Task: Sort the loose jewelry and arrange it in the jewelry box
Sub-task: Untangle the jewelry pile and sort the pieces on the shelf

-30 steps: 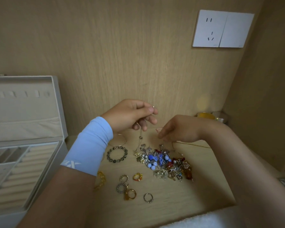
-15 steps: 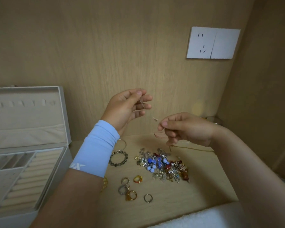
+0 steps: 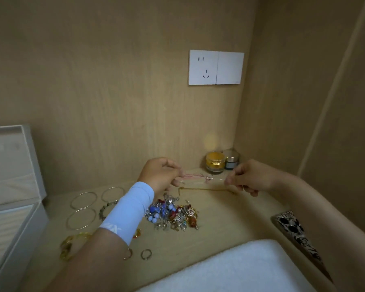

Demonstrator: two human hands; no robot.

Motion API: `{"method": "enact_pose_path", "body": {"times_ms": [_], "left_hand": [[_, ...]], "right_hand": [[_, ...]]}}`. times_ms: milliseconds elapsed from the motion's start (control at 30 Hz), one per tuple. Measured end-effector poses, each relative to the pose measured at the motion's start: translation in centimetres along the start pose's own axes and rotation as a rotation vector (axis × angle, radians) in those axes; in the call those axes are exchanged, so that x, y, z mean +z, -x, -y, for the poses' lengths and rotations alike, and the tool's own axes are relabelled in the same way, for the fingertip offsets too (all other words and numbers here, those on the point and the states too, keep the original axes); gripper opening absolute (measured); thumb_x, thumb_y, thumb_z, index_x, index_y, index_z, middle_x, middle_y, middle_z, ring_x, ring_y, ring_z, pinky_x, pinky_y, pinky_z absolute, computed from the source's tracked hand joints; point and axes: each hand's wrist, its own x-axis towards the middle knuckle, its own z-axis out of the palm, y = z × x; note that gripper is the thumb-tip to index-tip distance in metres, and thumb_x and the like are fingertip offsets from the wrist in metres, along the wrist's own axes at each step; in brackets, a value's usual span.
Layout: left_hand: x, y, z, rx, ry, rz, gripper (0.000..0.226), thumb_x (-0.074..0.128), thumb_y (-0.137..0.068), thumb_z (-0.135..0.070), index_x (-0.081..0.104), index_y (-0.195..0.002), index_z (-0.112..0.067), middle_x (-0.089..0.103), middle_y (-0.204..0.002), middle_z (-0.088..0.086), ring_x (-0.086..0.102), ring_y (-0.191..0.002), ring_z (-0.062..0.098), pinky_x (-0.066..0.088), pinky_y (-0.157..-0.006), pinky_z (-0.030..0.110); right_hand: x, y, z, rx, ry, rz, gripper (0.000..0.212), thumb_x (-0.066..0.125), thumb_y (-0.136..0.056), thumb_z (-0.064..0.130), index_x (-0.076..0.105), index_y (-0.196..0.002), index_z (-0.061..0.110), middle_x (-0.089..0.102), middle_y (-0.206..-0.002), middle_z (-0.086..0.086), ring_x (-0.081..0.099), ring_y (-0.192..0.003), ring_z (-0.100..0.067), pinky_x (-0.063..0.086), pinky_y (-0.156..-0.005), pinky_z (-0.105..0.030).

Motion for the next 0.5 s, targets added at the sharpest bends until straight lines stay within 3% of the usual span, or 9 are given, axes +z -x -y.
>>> {"method": "enact_pose_path", "body": {"times_ms": [133,267,400,500], "left_hand": [[2.9,-1.2,0.2,-0.035,-0.187,0.045,0.013,0.071,-0.079,-0.005,0.068,-0.087,-0.014,0.073,-0.074,0.005,0.062,-0.050,0.013,0.042,-0.041,0.021],[4.6,-2.3,1.3,0.009,-0.450,0.179,0.015,0.062,-0.082,-0.008,0.067,-0.079,-0.022,0.074,-0.076,0.000,0.063,-0.056,0.011,0.052,-0.057,0.023],[5.2,-2.7,1.8,0.088,-0.761,0.248,0.018,0.057,-0.084,-0.019,0.068,-0.074,-0.029,0.067,-0.085,-0.016,0.064,-0.088,0.011,0.051,-0.085,0.025],[5.0,-2.8,2.1,0.104,-0.857,0.273,0.016,0.058,-0.087,-0.024,0.071,-0.080,-0.030,0.066,-0.088,-0.016,0.063,-0.092,0.013,0.052,-0.089,0.028]], "right_hand": [[0.0,0.4,-2.2,0.096,0.094,-0.020,0.017,0.067,-0.094,0.019,0.075,-0.082,0.010,0.060,-0.061,-0.005,0.050,-0.040,-0.012,0.047,-0.044,-0.025],[0.4,0.2,-4.0,0.180,0.171,-0.008,0.014,0.068,-0.093,0.017,0.073,-0.082,0.009,0.061,-0.059,-0.009,0.055,-0.045,-0.018,0.056,-0.049,-0.030],[0.6,-0.1,-5.1,0.222,0.219,-0.014,0.007,0.073,-0.087,0.016,0.073,-0.086,0.009,0.065,-0.062,-0.012,0.061,-0.052,-0.023,0.059,-0.053,-0.035],[0.8,-0.4,-4.9,0.185,0.277,-0.038,0.005,0.075,-0.084,0.015,0.074,-0.081,0.018,0.068,-0.066,-0.006,0.062,-0.052,-0.020,0.057,-0.050,-0.031]]}}
